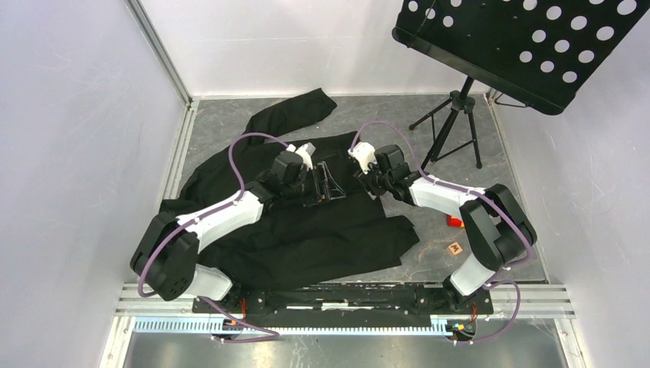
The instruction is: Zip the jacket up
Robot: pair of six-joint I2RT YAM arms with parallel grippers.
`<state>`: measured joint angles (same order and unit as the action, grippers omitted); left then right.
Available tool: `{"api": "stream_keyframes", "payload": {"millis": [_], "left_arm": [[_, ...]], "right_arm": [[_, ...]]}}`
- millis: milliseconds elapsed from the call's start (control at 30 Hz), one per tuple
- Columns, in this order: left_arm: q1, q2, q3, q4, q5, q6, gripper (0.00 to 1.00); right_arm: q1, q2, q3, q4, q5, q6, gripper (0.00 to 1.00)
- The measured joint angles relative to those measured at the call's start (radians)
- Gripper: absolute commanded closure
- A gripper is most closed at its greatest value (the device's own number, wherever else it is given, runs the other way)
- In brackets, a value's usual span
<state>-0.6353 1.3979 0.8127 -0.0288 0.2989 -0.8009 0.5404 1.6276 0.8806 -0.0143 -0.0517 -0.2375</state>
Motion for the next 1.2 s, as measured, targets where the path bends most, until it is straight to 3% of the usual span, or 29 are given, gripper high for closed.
{"api": "stream_keyframes", "payload": {"millis": [200,333,567,733,900,1000,1067,1200], "left_arm": [[0.000,0.019,0.000,0.072,0.044,-0.037,0.39],[0.000,0.040,0.000,0.095,0.052,-0.047,0.46],[0.000,0.091,0.000,0.119,0.055,-0.048,0.49],[0.000,0.162,0.026,0.136,0.055,-0.047,0.33],[0.000,0.269,0.171,0.089,0.060,0.019,0.16],[-0.002,0.321,0.275,0.055,0.063,0.099,0.20],[-0.008,0.351,0.338,0.024,0.045,0.163,0.26],[-0.026,0.409,0.412,-0.016,0.003,0.305,0.22]], "right_arm": [[-0.011,0.044,0.008,0.005,0.006,-0.006,0.59],[-0.011,0.068,0.026,0.021,0.019,0.003,0.78],[-0.012,0.104,0.082,0.040,0.055,0.040,1.00],[-0.018,0.126,0.134,0.037,0.038,0.062,1.00],[-0.035,0.163,0.216,-0.033,0.011,0.094,0.99],[-0.058,0.164,0.260,-0.124,0.017,0.151,0.95],[-0.090,0.148,0.267,-0.178,0.014,0.205,0.85],[-0.160,0.021,0.172,-0.222,-0.025,0.299,0.75]]}}
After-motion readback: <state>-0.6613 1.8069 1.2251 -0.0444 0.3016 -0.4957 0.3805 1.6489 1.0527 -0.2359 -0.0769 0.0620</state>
